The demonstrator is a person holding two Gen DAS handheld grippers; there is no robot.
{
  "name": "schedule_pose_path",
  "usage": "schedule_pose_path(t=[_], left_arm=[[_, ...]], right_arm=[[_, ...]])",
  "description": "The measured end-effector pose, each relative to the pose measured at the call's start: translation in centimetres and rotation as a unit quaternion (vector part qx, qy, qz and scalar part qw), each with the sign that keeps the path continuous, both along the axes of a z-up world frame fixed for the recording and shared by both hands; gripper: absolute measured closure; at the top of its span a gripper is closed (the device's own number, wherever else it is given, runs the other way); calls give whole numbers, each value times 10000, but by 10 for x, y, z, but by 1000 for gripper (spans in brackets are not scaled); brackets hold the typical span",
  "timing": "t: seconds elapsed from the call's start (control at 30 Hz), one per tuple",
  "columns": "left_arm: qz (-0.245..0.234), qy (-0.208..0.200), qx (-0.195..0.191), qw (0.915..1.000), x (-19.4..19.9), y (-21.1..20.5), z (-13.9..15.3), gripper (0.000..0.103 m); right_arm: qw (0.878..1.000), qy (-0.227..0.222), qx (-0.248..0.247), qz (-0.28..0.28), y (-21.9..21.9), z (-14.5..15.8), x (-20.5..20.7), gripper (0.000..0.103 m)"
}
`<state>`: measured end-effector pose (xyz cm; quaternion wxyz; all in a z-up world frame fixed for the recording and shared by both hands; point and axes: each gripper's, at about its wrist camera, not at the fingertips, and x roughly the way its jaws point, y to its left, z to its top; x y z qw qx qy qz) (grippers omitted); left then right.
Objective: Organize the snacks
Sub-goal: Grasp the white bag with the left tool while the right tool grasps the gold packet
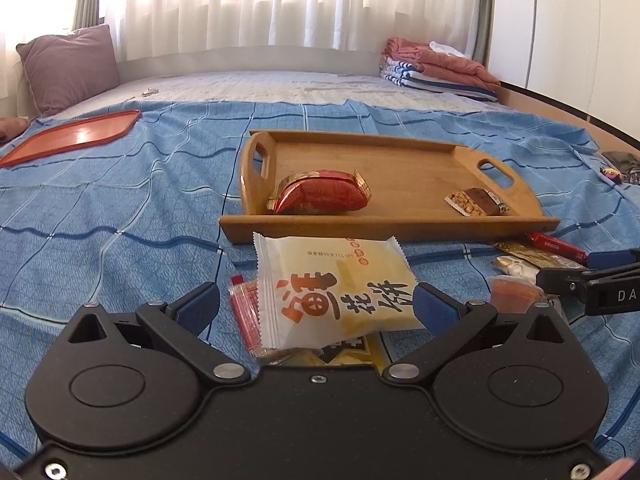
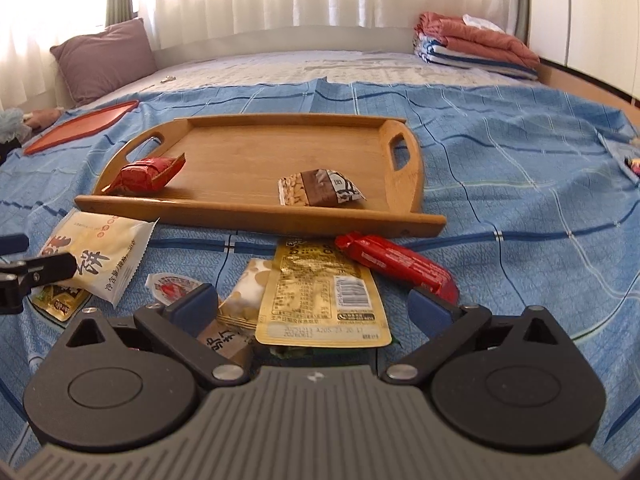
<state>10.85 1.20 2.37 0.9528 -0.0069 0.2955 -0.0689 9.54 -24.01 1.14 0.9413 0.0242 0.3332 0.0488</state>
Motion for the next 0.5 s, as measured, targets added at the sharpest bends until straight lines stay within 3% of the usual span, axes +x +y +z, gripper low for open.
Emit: schedule_pose_path(t=[0.23,0.5], left_arm=[[29,-13,3,10000,2,-9,-4,0],[76,61,-24,9999,11,-21,-9,0]], right_arm=[[9985,17,461,-293,-12,-4,5,7],[9982,14,492,-331,-11,-6,12,12]])
